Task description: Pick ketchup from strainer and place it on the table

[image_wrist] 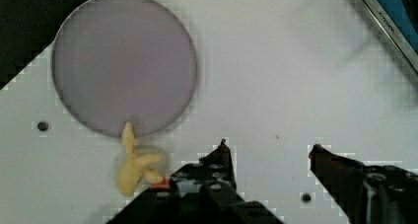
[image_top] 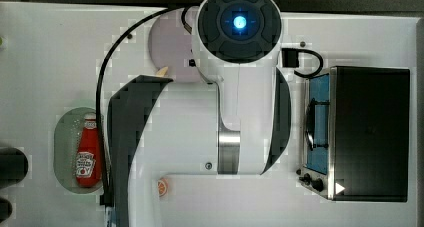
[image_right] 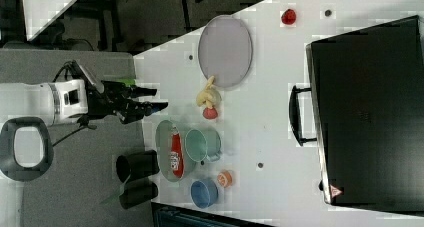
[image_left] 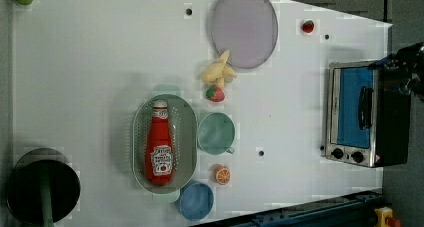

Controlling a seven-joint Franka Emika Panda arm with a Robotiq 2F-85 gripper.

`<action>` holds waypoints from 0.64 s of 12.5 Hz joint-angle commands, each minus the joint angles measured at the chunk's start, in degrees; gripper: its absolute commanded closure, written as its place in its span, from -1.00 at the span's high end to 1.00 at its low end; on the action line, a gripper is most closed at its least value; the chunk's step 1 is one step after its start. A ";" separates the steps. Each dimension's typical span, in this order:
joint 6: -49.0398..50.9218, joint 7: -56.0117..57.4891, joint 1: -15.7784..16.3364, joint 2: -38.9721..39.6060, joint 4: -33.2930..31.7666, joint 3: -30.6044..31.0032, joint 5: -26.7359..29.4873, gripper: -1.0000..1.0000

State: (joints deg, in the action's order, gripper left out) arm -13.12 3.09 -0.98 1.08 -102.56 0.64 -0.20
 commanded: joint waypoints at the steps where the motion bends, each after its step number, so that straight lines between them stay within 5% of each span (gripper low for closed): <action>1: 7.40 1.47 -5.72 -13.70 -6.13 1.78 2.19 0.59; 3: 7.39 1.47 -5.05 -13.56 -6.18 2.94 2.33 0.99; 8: 6.75 1.47 -1.17 -11.83 -6.21 12.22 2.39 1.00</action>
State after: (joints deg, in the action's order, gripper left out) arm -6.16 3.70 -5.87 -12.59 -107.65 9.10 1.51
